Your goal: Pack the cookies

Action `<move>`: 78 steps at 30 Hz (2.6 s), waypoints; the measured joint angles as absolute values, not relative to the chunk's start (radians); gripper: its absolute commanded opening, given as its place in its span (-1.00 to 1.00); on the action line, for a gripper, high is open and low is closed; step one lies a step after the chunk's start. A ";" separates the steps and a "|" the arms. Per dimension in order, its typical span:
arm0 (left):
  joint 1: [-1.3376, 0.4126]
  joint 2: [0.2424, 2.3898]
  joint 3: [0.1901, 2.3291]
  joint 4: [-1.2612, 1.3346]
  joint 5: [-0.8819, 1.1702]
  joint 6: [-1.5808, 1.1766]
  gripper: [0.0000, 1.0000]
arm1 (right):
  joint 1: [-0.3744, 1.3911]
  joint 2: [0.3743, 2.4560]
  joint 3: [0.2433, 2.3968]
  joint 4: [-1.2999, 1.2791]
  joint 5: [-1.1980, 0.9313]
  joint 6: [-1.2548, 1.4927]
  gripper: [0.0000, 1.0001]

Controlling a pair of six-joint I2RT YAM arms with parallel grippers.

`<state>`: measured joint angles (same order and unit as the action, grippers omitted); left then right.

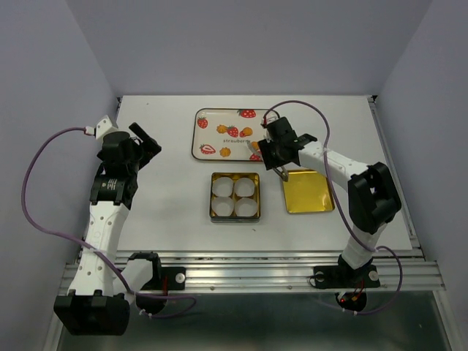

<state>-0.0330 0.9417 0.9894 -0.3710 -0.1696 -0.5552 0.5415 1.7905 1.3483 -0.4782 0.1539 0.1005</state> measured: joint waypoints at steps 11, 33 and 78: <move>-0.033 0.939 0.988 -0.371 -0.170 -0.555 0.98 | 0.567 1.795 1.373 -0.519 0.196 0.089 0.16; -0.033 0.920 0.986 -0.371 -0.177 -0.556 0.98 | 0.591 1.829 1.400 -0.551 0.259 0.109 -0.21; -0.163 0.995 0.974 -0.397 -0.179 -0.567 0.98 | 0.933 1.253 1.134 -0.701 0.179 0.245 -0.33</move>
